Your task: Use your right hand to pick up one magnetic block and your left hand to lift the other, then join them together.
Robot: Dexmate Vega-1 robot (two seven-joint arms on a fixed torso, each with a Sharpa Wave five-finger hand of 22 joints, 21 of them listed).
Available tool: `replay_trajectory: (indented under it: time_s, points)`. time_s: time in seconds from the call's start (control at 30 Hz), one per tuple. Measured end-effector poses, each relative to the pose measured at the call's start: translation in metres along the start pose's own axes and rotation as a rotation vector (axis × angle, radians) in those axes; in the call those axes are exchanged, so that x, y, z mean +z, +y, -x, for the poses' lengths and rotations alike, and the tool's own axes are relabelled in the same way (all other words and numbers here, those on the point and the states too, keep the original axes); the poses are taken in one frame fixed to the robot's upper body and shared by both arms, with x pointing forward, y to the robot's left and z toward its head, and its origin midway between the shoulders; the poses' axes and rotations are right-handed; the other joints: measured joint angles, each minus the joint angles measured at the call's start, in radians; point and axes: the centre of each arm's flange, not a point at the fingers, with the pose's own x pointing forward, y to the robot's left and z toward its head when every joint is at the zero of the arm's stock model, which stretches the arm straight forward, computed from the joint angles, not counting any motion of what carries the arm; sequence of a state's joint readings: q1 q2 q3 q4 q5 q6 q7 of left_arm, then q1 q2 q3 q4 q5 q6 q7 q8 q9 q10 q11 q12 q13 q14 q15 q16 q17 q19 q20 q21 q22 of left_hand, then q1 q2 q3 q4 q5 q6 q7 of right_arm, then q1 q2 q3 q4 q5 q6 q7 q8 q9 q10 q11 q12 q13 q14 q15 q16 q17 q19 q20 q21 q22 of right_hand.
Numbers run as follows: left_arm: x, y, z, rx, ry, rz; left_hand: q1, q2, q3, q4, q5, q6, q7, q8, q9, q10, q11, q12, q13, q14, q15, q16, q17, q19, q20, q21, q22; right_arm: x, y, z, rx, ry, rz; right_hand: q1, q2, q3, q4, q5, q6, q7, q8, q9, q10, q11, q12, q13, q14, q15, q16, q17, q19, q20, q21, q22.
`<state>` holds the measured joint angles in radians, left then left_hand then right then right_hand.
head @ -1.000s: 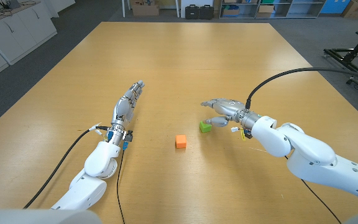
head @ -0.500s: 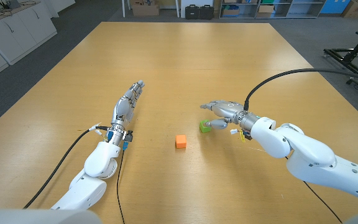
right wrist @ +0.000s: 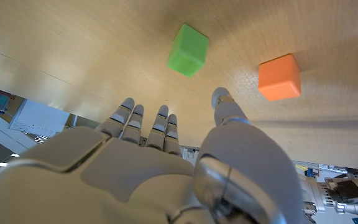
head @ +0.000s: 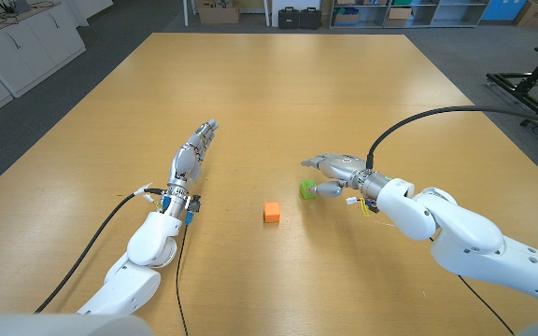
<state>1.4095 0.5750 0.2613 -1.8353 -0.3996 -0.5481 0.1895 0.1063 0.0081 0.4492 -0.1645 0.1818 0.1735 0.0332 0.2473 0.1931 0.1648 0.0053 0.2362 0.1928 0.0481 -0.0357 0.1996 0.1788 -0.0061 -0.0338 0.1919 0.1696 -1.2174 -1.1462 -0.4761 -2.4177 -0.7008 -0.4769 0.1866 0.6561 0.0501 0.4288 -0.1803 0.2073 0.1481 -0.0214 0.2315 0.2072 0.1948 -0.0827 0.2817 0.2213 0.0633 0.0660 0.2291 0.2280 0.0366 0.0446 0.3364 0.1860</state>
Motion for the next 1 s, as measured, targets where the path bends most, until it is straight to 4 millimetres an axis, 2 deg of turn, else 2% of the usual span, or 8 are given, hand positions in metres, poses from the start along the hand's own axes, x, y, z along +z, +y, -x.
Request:
replay_trajectory:
  time_s: [1.0]
  points:
    - [0.0003,-0.0043,-0.0082,-0.012,-0.001,-0.004,0.000,0.000,0.000,0.000,0.000,0.000,0.000,-0.008,0.000,0.005,-0.005,-0.004,0.000,0.000,0.000,0.000,0.000,0.000,0.000,0.000,0.000,-0.0052,0.0065,-0.0036,0.013,0.015,0.011,0.010,-0.010,0.008,0.008,0.004,0.000,0.000,0.000,0.000,0.006,-0.005,0.000,0.003,0.012,-0.002,0.000,0.002,0.000,0.000,-0.004,0.003]
